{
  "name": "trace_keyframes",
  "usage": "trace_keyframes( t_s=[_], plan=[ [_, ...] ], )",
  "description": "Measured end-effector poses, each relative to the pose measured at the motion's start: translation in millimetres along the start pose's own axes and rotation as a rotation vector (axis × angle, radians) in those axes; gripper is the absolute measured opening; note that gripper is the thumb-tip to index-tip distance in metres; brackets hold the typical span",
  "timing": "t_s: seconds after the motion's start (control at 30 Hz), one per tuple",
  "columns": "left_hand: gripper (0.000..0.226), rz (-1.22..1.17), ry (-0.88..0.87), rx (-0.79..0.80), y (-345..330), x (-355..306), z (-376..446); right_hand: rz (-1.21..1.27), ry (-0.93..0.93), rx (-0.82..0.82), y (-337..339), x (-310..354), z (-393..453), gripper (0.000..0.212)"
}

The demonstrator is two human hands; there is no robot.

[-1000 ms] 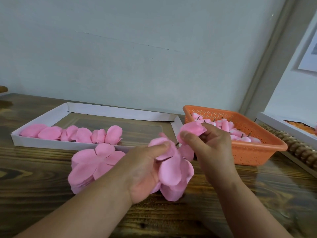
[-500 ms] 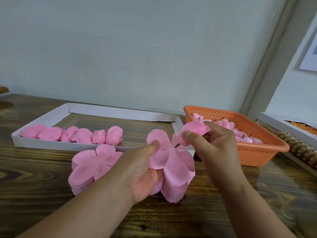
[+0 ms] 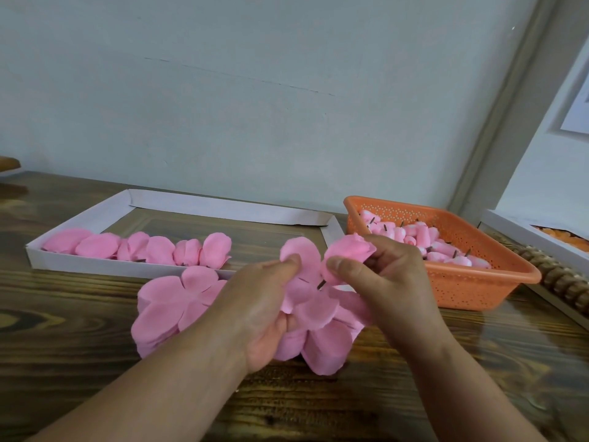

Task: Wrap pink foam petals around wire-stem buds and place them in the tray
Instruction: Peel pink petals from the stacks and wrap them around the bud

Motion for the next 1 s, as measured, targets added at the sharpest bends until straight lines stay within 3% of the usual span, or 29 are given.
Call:
trace_keyframes(
  t_s=[0.17,0.3,0.6,0.73,0.87,1.0],
  plan=[
    [0.025,0.086,-0.04,-0.018,4.2,-2.0,2.1,-0.032,0.024,0.07,-3.6,-1.3,-0.5,0.024],
    [0.024,0.189,-0.06,-0.002,5.3,-2.3,1.8,-0.075,-0.005,0.162,-6.8,-1.4,-2.1,0.01],
    [0.032,0.35,-0.082,-0.022,7.1,-5.0,2.8,-0.231,0.02,0.368,-18.5,-1.5,-7.4,0.009],
    [0.028,0.334,-0.077,-0.099,11.4,-5.9,4.4,-0.323,0.12,0.327,-20.4,0.2,-9.0,0.018],
    [0.011,0.243,-0.028,-0.164,13.6,-7.2,5.0,-0.356,0.166,0.255,-20.9,0.9,-8.8,0.023],
    [0.016,0.342,-0.06,-0.129,12.8,-5.3,5.9,-0.348,0.145,0.336,-21.8,1.5,-8.7,0.018]
  ],
)
Point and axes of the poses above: each hand's wrist, its own z-axis towards the middle knuckle, its own y-axis out of the back of the hand, x = y × z, the point moved 4 cm from there along z, towards the middle knuckle, and after that the axes turned 8 degrees about z, right-handed, at the moved point
